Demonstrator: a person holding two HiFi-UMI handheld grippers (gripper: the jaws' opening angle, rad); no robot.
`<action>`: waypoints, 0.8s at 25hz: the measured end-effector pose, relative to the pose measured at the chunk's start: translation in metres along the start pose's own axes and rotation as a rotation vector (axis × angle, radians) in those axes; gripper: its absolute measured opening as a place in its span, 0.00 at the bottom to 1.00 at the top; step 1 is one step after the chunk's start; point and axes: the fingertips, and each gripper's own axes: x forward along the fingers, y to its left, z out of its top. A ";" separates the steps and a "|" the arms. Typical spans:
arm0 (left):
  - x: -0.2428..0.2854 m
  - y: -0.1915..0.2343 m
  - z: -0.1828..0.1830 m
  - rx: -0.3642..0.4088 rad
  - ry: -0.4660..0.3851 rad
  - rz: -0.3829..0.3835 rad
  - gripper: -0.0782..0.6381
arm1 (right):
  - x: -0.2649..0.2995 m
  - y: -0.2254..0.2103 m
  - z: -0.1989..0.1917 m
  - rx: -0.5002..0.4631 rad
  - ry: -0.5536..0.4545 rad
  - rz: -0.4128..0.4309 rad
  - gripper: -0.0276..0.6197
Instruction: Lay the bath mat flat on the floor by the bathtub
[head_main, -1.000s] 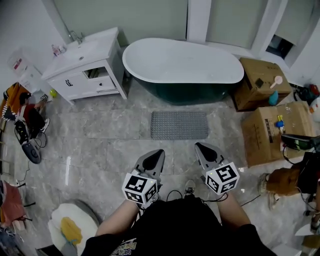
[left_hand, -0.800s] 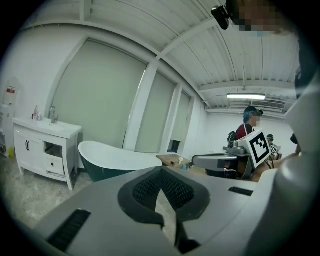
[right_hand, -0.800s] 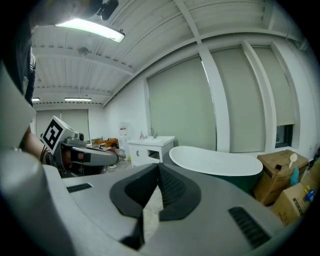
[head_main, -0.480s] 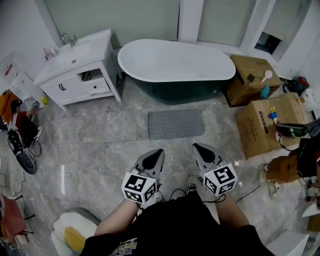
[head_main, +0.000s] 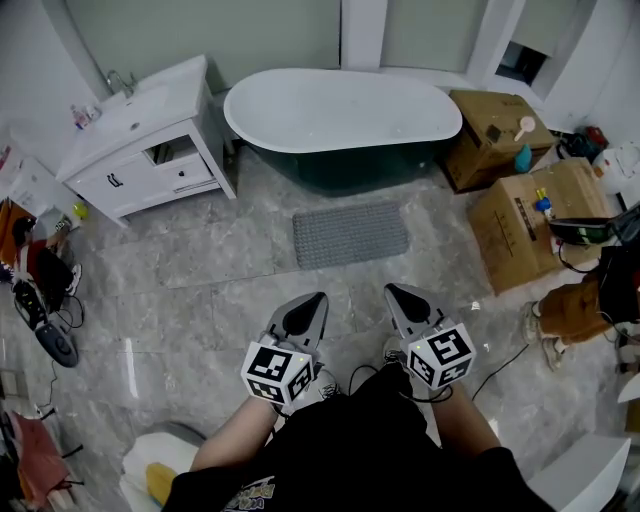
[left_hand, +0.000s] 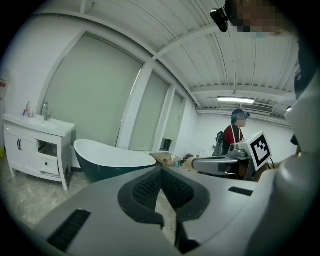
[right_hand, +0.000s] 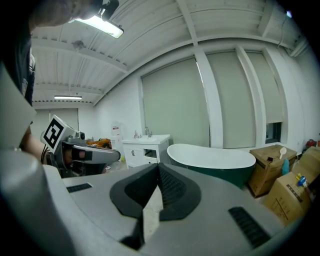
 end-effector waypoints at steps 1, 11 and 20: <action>-0.001 0.000 -0.001 -0.004 0.001 -0.002 0.13 | 0.000 0.001 -0.002 0.000 0.006 0.000 0.07; -0.017 0.018 -0.001 -0.020 -0.008 0.014 0.13 | 0.018 0.022 -0.003 -0.034 0.037 0.034 0.07; -0.030 0.024 -0.002 -0.025 -0.023 0.027 0.13 | 0.020 0.037 -0.005 -0.054 0.042 0.051 0.07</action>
